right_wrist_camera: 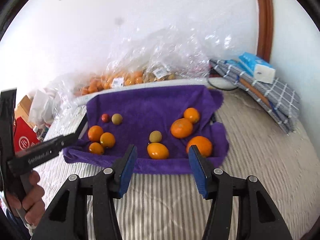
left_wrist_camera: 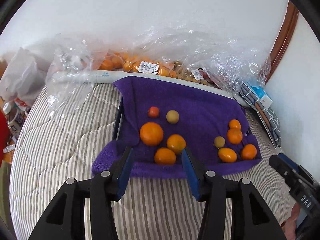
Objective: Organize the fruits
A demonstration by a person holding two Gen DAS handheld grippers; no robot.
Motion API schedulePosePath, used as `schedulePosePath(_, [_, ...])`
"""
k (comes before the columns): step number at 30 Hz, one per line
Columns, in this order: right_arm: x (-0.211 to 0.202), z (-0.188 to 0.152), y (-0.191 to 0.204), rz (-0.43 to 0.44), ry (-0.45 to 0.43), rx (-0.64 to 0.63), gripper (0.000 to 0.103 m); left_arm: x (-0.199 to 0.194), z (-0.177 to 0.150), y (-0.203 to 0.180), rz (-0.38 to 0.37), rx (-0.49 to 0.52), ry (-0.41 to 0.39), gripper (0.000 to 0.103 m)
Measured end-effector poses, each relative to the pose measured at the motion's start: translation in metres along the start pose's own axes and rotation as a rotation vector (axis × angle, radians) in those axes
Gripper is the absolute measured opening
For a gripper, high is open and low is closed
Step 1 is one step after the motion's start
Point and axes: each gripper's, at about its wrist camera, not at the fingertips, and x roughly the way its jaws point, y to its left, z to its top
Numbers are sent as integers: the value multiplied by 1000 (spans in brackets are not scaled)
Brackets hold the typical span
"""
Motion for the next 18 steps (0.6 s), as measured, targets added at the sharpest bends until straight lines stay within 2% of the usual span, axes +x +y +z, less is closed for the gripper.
schedulePosePath(3, [-29, -2, -3, -11, -31, 8, 54, -22, -11, -4, 12, 4, -21, 56])
schedulePosePath(7, [-58, -8, -7, -35, -26, 12, 55, -55, -28, -15, 39, 26, -61, 67])
schedulePosePath(11, [-85, -20, -10, -65, -44, 18, 56, -86, -45, -23, 40, 24, -108, 74])
schedulePosePath(14, [-108, -34, -10, -67, -81, 11, 77, -107, -55, -29, 49, 12, -142, 78])
schedulePosePath(18, [-136, -53, -8, -103, -120, -24, 90, -135, -69, -39, 45, 30, -190, 85])
